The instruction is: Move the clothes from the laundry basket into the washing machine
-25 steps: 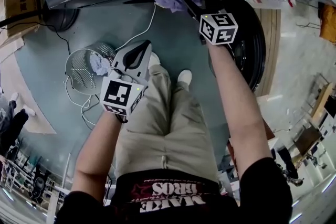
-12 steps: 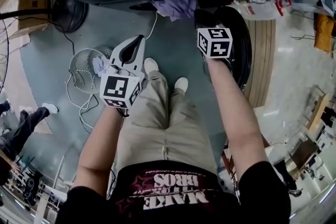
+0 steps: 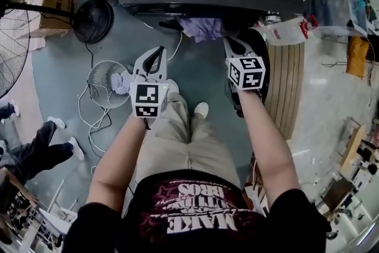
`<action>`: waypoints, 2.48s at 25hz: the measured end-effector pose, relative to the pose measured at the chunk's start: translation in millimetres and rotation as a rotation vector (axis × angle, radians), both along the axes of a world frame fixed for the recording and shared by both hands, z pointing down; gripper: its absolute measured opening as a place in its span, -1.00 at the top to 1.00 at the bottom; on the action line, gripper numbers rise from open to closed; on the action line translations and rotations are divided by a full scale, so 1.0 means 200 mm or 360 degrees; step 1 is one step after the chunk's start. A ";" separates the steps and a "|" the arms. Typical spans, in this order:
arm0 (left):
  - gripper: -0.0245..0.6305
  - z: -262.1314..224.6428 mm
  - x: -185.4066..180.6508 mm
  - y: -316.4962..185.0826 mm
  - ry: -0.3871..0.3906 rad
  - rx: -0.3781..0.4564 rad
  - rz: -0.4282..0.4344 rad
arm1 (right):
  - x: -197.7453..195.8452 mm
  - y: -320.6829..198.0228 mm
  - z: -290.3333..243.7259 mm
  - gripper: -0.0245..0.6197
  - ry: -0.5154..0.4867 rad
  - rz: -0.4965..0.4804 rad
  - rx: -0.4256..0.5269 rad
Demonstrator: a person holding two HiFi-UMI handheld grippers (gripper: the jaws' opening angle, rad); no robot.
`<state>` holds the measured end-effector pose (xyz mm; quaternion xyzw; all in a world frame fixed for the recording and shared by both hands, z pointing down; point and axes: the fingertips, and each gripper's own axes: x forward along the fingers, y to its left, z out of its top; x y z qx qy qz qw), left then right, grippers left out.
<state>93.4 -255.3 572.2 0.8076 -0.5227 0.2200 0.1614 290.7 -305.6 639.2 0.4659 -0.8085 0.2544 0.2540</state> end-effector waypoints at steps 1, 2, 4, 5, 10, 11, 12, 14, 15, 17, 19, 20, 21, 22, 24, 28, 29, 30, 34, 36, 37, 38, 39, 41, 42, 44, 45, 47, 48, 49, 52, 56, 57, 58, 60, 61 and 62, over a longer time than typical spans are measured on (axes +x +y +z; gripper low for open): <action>0.91 -0.05 0.00 0.00 0.0008 0.0016 -0.0003 | 0.00 0.02 -0.05 0.91 -0.0003 -0.0017 0.0003; 0.91 -0.09 0.00 0.01 0.0017 0.0034 -0.0008 | 0.00 0.03 -0.10 0.91 -0.0007 -0.0030 0.0011; 0.91 -0.19 -0.02 0.01 0.0015 0.0077 -0.0022 | 0.00 0.05 -0.21 0.91 -0.0016 -0.0045 0.0053; 0.91 -0.24 -0.03 0.01 0.0008 0.0098 -0.0029 | 0.01 0.06 -0.26 0.91 -0.0019 -0.0049 0.0082; 0.91 -0.44 -0.14 0.08 0.0035 0.0174 -0.0122 | -0.01 0.18 -0.44 0.91 -0.0050 -0.0111 0.0116; 0.91 -0.47 -0.15 0.09 0.0034 0.0187 -0.0148 | -0.02 0.20 -0.47 0.91 -0.0057 -0.0131 0.0111; 0.91 -0.50 -0.17 0.10 0.0029 0.0198 -0.0166 | -0.03 0.21 -0.50 0.91 -0.0062 -0.0150 0.0113; 0.91 -0.57 -0.17 0.11 0.0020 0.0208 -0.0183 | -0.06 0.23 -0.58 0.91 -0.0077 -0.0183 0.0132; 0.91 -0.60 -0.17 0.12 0.0014 0.0211 -0.0186 | -0.07 0.24 -0.62 0.91 -0.0085 -0.0195 0.0145; 0.91 -0.66 -0.15 0.13 -0.0003 0.0227 -0.0173 | -0.08 0.26 -0.69 0.91 -0.0096 -0.0198 0.0175; 0.91 -0.73 -0.13 0.14 -0.0004 0.0254 -0.0148 | -0.09 0.28 -0.77 0.91 -0.0108 -0.0183 0.0198; 0.91 -0.77 -0.13 0.14 0.0001 0.0267 -0.0138 | -0.09 0.29 -0.81 0.91 -0.0115 -0.0174 0.0209; 0.91 -0.80 -0.13 0.15 0.0008 0.0279 -0.0131 | -0.10 0.30 -0.85 0.91 -0.0121 -0.0168 0.0220; 0.91 -0.83 -0.13 0.16 0.0019 0.0284 -0.0128 | -0.10 0.32 -0.88 0.91 -0.0123 -0.0167 0.0231; 0.91 -0.90 -0.14 0.18 0.0058 0.0281 -0.0133 | -0.11 0.35 -0.95 0.91 -0.0112 -0.0177 0.0257; 0.91 -1.05 -0.14 0.20 0.0102 0.0338 -0.0131 | -0.10 0.37 -1.06 0.91 -0.0095 -0.0189 0.0302; 0.91 -1.09 -0.13 0.21 0.0099 0.0360 -0.0125 | -0.09 0.37 -1.10 0.91 -0.0104 -0.0185 0.0311; 0.91 -1.12 -0.13 0.21 0.0095 0.0380 -0.0119 | -0.09 0.37 -1.13 0.91 -0.0111 -0.0182 0.0323; 0.91 -1.23 -0.12 0.23 0.0077 0.0452 -0.0106 | -0.08 0.38 -1.28 0.91 -0.0126 -0.0189 0.0375; 0.91 -1.28 -0.12 0.24 0.0081 0.0475 -0.0109 | -0.08 0.39 -1.34 0.91 -0.0136 -0.0198 0.0404; 0.91 -1.30 -0.12 0.24 0.0084 0.0484 -0.0111 | -0.09 0.39 -1.38 0.91 -0.0137 -0.0205 0.0422; 0.91 -1.32 -0.12 0.25 0.0084 0.0493 -0.0111 | -0.09 0.39 -1.41 0.91 -0.0137 -0.0215 0.0441; 0.91 -1.35 -0.12 0.25 0.0083 0.0502 -0.0110 | -0.10 0.40 -1.45 0.91 -0.0136 -0.0229 0.0460; 0.91 -1.40 -0.11 0.27 0.0077 0.0533 -0.0103 | -0.11 0.43 -1.51 0.91 -0.0133 -0.0261 0.0499; 0.91 -1.42 -0.10 0.28 0.0073 0.0551 -0.0099 | -0.12 0.45 -1.54 0.91 -0.0132 -0.0273 0.0517; 0.91 -1.47 -0.09 0.30 0.0072 0.0580 -0.0094 | -0.11 0.47 -1.59 0.91 -0.0135 -0.0279 0.0555; 0.91 -1.49 -0.08 0.31 0.0076 0.0592 -0.0094 | -0.11 0.47 -1.62 0.91 -0.0140 -0.0274 0.0573; 0.91 -1.54 -0.08 0.33 0.0083 0.0620 -0.0095 | -0.09 0.48 -1.67 0.91 -0.0154 -0.0260 0.0610; 0.91 -1.56 -0.08 0.34 0.0082 0.0636 -0.0094 | -0.08 0.49 -1.70 0.91 -0.0163 -0.0253 0.0631; 0.91 -1.59 -0.07 0.35 0.0079 0.0653 -0.0090 | -0.07 0.49 -1.74 0.91 -0.0172 -0.0246 0.0653; 0.91 -1.65 -0.04 0.39 0.0076 0.0695 -0.0078 | -0.05 0.53 -1.83 0.91 -0.0189 -0.0244 0.0717; 0.91 -1.70 -0.03 0.43 0.0069 0.0726 -0.0070 | -0.04 0.57 -1.89 0.91 -0.0197 -0.0263 0.0769; 0.91 -1.71 -0.03 0.44 0.0068 0.0731 -0.0069 | -0.04 0.58 -1.90 0.91 -0.0199 -0.0266 0.0778; 0.91 -1.72 -0.03 0.45 0.0067 0.0735 -0.0068 | -0.04 0.59 -1.91 0.91 -0.0203 -0.0269 0.0787; 0.91 -1.75 -0.01 0.47 0.0066 0.0741 -0.0067 | -0.03 0.62 -1.94 0.91 -0.0213 -0.0277 0.0803; 0.91 -1.76 0.00 0.48 0.0065 0.0743 -0.0066 | -0.02 0.64 -1.95 0.91 -0.0216 -0.0283 0.0810; 0.91 -1.76 0.01 0.50 0.0063 0.0745 -0.0065 | -0.01 0.66 -1.96 0.91 -0.0218 -0.0288 0.0816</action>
